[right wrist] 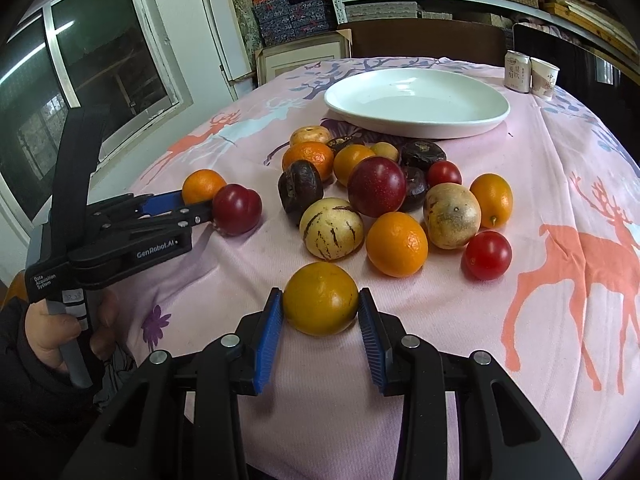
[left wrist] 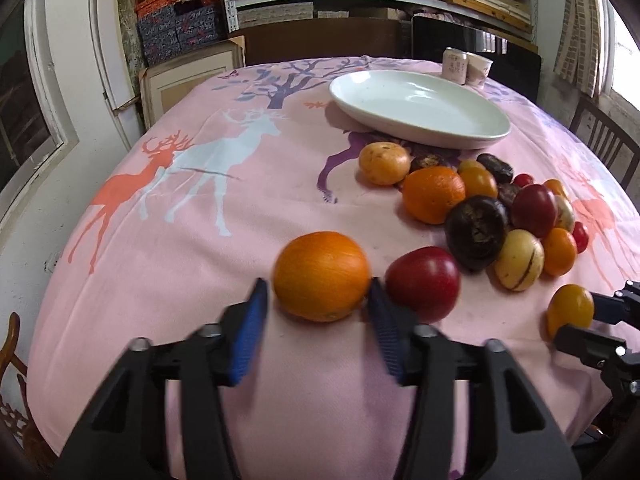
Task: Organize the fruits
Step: 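Carry both fruits to the white plate and open both grippers, then grasp the red plum with the left gripper, then grasp the red cherry tomato with the right gripper while the left gripper holds the plum, then lower the plum and tomato onto the white plate and release both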
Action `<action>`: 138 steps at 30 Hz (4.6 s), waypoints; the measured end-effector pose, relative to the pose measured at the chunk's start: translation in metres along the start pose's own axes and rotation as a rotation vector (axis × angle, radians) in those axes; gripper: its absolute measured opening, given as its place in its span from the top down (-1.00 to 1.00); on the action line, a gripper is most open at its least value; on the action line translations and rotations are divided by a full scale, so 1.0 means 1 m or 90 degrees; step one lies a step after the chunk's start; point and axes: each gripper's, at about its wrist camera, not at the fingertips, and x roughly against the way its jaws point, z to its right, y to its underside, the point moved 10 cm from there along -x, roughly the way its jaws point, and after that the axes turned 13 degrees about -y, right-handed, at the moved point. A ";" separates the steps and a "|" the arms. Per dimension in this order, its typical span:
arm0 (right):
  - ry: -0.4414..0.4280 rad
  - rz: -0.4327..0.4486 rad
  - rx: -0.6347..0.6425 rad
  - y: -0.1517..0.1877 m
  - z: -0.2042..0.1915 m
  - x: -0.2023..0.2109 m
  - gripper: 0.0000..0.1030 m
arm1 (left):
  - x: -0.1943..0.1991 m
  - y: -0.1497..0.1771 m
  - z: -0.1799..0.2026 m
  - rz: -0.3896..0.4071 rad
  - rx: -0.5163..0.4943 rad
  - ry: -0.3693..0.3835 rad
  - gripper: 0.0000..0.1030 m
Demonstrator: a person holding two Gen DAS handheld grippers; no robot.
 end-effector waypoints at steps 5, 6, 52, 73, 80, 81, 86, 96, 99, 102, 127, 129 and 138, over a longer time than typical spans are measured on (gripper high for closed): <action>0.001 0.010 0.001 -0.001 0.000 0.005 0.25 | 0.002 -0.003 -0.007 0.001 0.023 0.011 0.16; 0.001 0.014 0.002 -0.002 0.000 0.007 0.25 | 0.006 -0.005 -0.010 0.008 0.031 0.011 0.16; 0.069 0.082 -0.037 -0.227 0.179 -0.002 -0.57 | -0.067 -0.212 0.074 0.001 -0.036 0.126 -0.84; 0.091 0.101 0.071 -0.044 0.024 0.080 -0.57 | 0.033 -0.009 0.055 0.064 -0.117 0.087 -0.87; 0.114 0.066 0.048 -0.033 0.053 0.072 -0.24 | -0.001 -0.005 0.063 -0.002 -0.115 0.076 -0.03; 0.111 0.050 0.046 -0.030 0.057 0.066 -0.16 | 0.000 -0.006 0.061 0.002 -0.111 0.075 0.18; 0.109 0.015 0.027 -0.021 0.075 0.044 0.05 | 0.008 -0.005 0.052 0.001 -0.089 0.093 0.24; 0.123 -0.013 -0.006 -0.020 0.091 0.018 0.05 | 0.033 -0.008 0.049 0.029 -0.071 0.107 0.24; 0.124 -0.015 -0.015 -0.020 0.093 0.016 0.19 | 0.037 -0.008 0.049 0.035 -0.068 0.108 0.24; 0.128 -0.015 -0.021 -0.020 0.095 0.015 0.42 | 0.037 -0.007 0.048 0.034 -0.068 0.108 0.24; 0.110 0.172 0.021 -0.153 0.087 0.109 0.43 | 0.052 -0.134 0.053 0.106 -0.014 0.114 0.24; 0.113 0.184 0.018 -0.172 0.094 0.110 0.43 | 0.045 -0.155 0.055 0.110 -0.007 0.108 0.24; 0.115 0.168 0.003 -0.220 0.125 0.066 0.43 | -0.010 -0.218 0.074 0.092 0.025 0.094 0.24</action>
